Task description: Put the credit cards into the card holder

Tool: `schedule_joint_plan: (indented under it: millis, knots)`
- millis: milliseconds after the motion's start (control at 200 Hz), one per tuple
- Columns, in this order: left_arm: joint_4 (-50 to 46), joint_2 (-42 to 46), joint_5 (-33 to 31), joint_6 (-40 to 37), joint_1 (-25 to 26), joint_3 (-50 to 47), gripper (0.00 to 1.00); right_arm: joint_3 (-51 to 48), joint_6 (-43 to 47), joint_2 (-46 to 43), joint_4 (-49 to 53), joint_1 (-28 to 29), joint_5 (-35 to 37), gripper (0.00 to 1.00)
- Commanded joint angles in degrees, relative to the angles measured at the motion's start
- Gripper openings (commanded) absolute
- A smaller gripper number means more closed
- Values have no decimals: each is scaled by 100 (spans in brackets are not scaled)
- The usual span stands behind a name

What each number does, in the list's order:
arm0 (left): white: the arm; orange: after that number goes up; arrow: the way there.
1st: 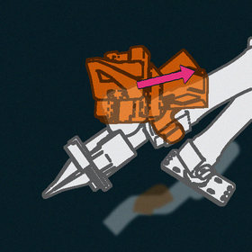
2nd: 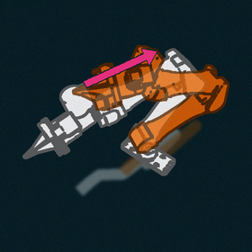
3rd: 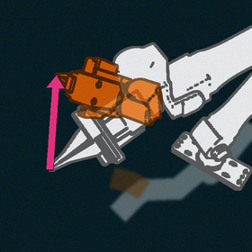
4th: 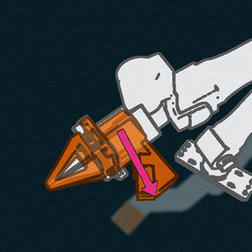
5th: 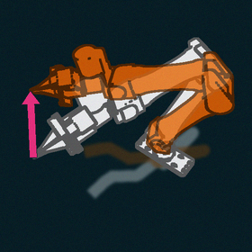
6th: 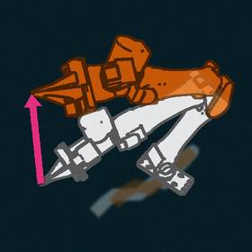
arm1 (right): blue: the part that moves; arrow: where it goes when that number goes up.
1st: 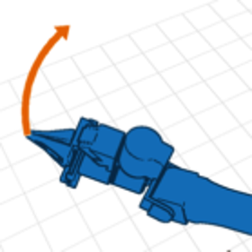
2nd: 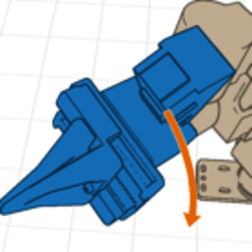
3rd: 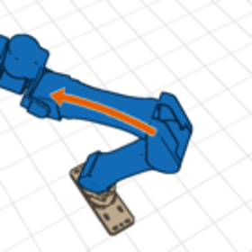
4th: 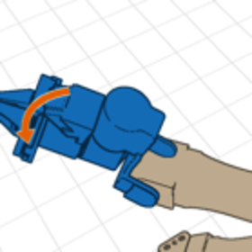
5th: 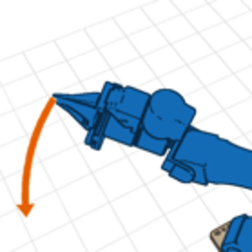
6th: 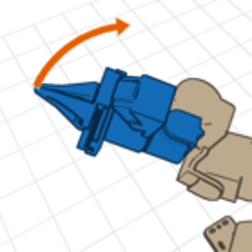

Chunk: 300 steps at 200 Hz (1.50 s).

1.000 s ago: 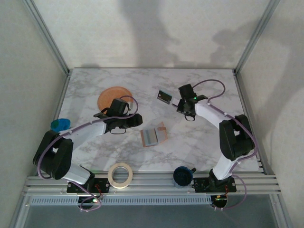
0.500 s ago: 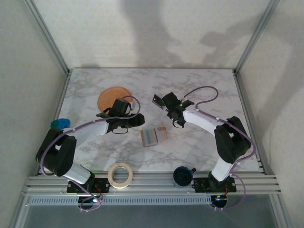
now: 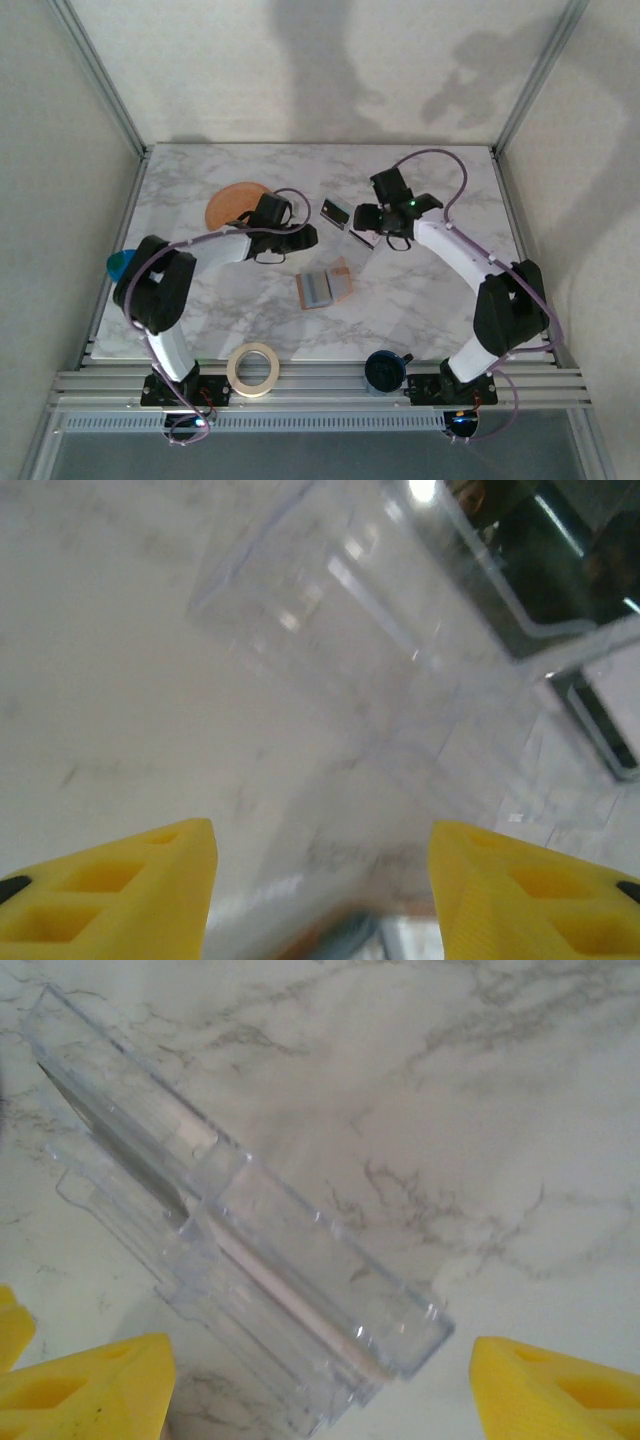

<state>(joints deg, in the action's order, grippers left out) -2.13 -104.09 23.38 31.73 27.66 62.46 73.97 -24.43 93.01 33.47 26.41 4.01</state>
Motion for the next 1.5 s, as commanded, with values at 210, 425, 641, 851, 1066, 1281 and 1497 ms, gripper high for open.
schedule_joint_plan:
  millis: [210,425,641,851,1066,1281,1497]
  knots:
    - [29,-1137,18,53,46,1045,56,300,1266,929,-294,-761,-2881,75]
    - [-139,-1686,6,-33,103,1971,56,-402,875,545,-858,-728,-3774,71]
    - [-211,-2208,44,-52,219,2666,55,-829,753,69,-924,-725,-3306,72]
    - [-408,-1989,-104,-222,223,2628,55,-476,1087,-144,-245,-600,-2084,72]
    - [-272,-1032,-195,-202,170,1715,56,516,1641,393,713,-71,-547,69]
    - [-69,-230,-276,-56,171,560,56,773,1929,767,1249,386,403,67]
    - [143,44,-266,88,204,83,56,828,1895,1006,1385,655,1220,67]
